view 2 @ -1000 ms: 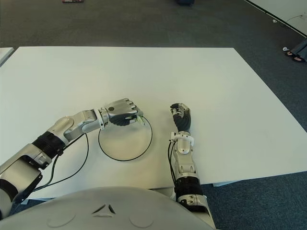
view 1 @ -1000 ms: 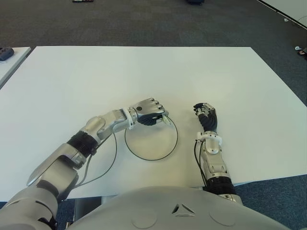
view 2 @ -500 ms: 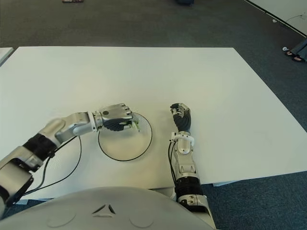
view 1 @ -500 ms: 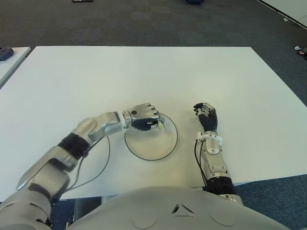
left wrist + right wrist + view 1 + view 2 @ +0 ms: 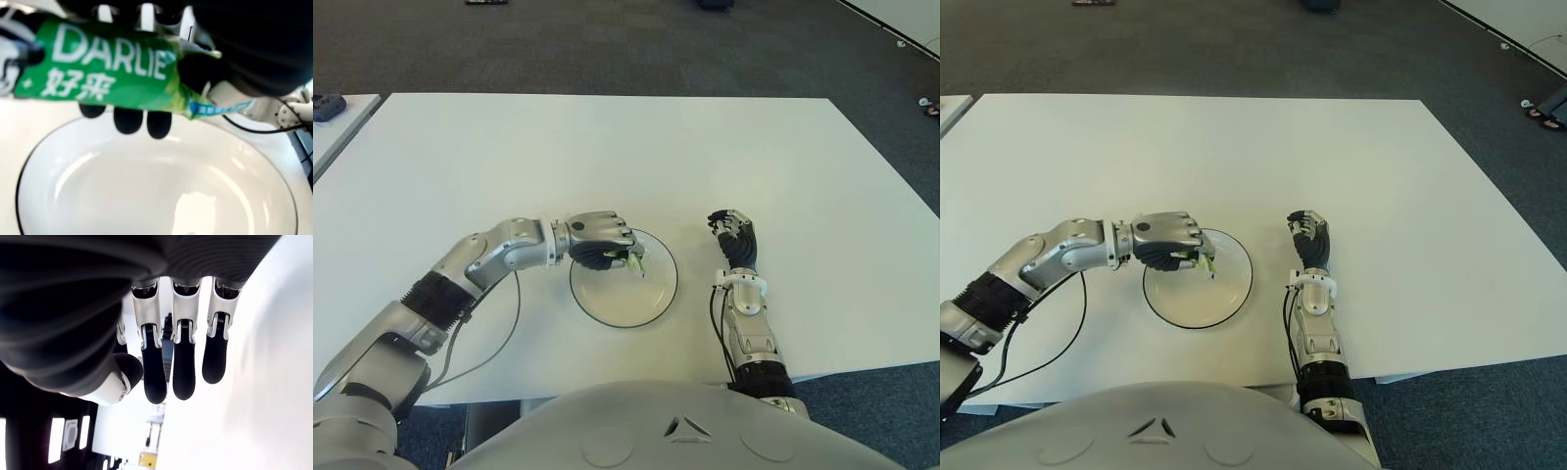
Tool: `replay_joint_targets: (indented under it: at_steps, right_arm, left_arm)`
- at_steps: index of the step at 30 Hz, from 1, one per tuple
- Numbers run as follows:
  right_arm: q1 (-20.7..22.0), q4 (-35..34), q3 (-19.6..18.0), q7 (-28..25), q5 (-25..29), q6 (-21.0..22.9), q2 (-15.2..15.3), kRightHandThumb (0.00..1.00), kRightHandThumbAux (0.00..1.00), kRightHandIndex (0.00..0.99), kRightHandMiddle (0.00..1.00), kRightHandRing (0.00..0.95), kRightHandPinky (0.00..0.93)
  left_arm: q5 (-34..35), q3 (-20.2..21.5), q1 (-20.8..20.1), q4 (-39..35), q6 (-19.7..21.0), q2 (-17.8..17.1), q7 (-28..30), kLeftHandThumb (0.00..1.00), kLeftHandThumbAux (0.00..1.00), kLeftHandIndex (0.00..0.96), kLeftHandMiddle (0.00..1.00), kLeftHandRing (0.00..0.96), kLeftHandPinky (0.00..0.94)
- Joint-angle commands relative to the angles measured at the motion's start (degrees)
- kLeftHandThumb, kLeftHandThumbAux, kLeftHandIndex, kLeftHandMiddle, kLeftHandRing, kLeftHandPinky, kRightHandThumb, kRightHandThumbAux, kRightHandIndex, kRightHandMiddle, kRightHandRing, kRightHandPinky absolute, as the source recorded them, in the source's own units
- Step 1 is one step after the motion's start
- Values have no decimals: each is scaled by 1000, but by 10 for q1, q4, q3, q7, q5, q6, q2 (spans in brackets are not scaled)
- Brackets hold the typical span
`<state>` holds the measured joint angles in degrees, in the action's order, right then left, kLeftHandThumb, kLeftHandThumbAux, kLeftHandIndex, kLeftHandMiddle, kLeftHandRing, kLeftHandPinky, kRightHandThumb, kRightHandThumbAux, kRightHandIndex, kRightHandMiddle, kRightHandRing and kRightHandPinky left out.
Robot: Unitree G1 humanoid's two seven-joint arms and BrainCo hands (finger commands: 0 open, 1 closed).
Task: Put the toothpaste on the table into the plate.
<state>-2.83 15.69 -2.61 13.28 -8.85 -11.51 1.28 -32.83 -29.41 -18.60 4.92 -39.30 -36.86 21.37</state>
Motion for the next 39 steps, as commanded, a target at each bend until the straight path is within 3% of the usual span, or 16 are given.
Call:
replay_joint_targets:
  at_steps: [1, 3, 5, 10, 21, 39]
  right_arm:
    - [2, 1, 0, -3, 2, 8, 0, 709, 730, 424, 456, 424, 420]
    - [3, 2, 0, -3, 3, 8, 0, 709, 730, 424, 458, 427, 426]
    - [3, 2, 0, -4, 3, 9, 0, 709, 730, 425, 459, 430, 428]
    - [5, 3, 0, -4, 2, 10, 1, 709, 729, 425, 462, 433, 427]
    - [5, 0, -1, -1, 0, 17, -2, 709, 729, 426, 459, 427, 422]
    - [5, 0, -1, 0, 2, 11, -4, 710, 729, 425, 454, 424, 419]
  left_arm:
    - [29, 25, 22, -27, 34, -4, 29, 464, 734, 211, 272, 352, 379]
    - [34, 36, 31, -41, 50, -2, 33, 256, 740, 86, 140, 198, 237]
    - [35, 46, 41, -53, 63, -1, 32, 161, 723, 44, 74, 109, 140]
    - [29, 67, 61, -62, 69, 7, 9, 59, 661, 7, 12, 18, 25]
    - [33, 98, 74, -56, 48, 22, -27, 41, 477, 0, 0, 0, 0]
    - [45, 124, 82, -35, 16, 38, -55, 23, 405, 0, 0, 0, 0]
